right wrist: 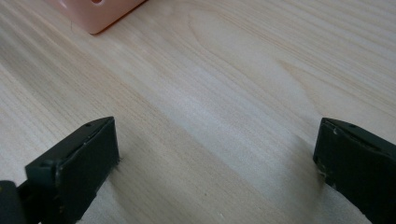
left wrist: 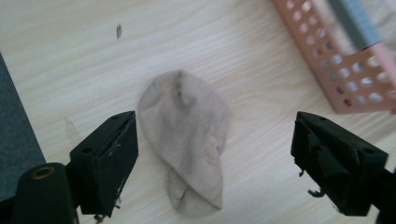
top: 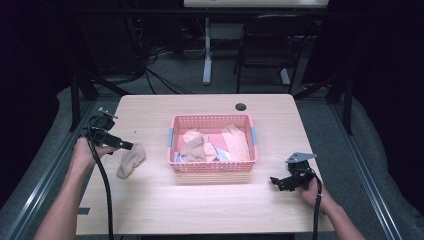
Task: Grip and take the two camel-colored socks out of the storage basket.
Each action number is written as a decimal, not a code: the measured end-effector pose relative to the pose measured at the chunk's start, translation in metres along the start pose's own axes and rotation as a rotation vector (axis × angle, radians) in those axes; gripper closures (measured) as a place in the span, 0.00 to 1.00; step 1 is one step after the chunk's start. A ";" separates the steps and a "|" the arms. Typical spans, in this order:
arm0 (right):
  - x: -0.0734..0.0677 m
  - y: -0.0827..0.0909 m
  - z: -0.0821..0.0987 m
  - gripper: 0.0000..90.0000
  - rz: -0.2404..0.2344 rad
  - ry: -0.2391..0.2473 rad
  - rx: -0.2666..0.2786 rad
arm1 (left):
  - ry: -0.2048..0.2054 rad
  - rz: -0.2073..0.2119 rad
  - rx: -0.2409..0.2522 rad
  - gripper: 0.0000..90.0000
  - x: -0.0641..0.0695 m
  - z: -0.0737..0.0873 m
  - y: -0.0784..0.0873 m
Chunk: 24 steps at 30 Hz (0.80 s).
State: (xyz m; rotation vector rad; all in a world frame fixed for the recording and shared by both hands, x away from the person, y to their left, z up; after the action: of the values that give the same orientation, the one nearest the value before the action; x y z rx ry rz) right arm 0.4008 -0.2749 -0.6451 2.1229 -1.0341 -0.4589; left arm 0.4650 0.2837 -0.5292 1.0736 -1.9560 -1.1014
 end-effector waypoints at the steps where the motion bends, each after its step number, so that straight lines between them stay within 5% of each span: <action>1: 0.000 0.000 0.000 0.00 0.000 0.000 0.000 | -0.008 0.001 0.015 0.15 0.003 -0.004 0.003; 9: 0.000 0.000 0.000 0.00 0.001 -0.001 0.000 | -0.071 0.004 0.064 0.00 0.026 -0.028 0.013; 24: 0.000 0.000 0.000 0.00 0.002 -0.001 0.001 | -0.150 0.041 0.098 0.00 0.062 -0.058 -0.004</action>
State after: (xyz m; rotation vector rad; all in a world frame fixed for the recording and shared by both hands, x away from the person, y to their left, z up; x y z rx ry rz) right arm 0.4007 -0.2749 -0.6451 2.1225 -1.0369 -0.4592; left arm 0.4860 0.2073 -0.4986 1.0226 -2.1599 -1.1023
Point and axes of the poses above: each handheld gripper's, and its own axes: y roughly backward along the jaws, z roughly out of its underside, x roughly to its right, the point moved 8 cm from there along -y, roughly forward along the jaws, and after that the axes turned 1 degree about -x, right-handed, at the moved point
